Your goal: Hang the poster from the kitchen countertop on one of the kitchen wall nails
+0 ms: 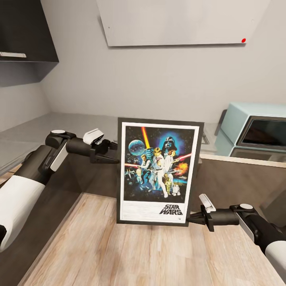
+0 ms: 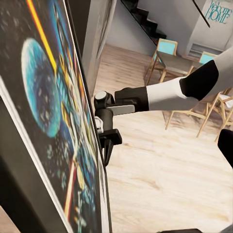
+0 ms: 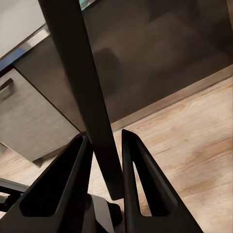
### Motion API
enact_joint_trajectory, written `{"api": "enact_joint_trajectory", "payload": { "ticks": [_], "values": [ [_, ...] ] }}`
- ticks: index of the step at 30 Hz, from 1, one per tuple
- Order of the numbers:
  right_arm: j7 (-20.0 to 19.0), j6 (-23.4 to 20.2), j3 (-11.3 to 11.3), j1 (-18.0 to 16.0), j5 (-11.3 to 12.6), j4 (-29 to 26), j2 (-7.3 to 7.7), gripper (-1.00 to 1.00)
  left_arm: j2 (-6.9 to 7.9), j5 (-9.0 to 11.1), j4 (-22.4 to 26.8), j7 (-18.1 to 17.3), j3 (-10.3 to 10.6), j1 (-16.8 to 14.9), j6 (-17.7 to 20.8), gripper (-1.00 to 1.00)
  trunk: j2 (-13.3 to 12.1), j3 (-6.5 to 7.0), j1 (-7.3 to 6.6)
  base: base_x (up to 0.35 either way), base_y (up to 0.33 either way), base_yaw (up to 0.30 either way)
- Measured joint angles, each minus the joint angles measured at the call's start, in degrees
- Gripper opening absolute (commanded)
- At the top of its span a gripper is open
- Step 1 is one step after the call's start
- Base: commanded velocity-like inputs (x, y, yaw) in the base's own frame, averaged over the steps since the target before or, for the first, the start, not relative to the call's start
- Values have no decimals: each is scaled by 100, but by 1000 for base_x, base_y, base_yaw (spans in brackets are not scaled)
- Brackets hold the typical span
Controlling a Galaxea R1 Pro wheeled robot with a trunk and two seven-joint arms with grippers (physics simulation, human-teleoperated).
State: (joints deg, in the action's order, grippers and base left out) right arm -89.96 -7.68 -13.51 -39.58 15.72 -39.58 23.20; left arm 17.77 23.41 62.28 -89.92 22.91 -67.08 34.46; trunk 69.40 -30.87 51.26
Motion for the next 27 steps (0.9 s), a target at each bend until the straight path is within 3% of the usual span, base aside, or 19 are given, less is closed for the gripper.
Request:
{"api": "enact_joint_trajectory", "payload": {
  "ticks": [10,25,27],
  "values": [
    [6,-8,-2,0,1,2,0,-100,10,-1,7,1,-18,0,-14,100,0,0,0,0,0,0],
    [5,-5,64,0,9,13,43,-100,254,11,2,-2,-27,0,-33,100,0,0,0,0,0,0],
    [5,-4,78,0,120,27,71,-100,305,7,-25,-2,-27,0,-36,100,0,0,0,0,0,0]
  ]
}}
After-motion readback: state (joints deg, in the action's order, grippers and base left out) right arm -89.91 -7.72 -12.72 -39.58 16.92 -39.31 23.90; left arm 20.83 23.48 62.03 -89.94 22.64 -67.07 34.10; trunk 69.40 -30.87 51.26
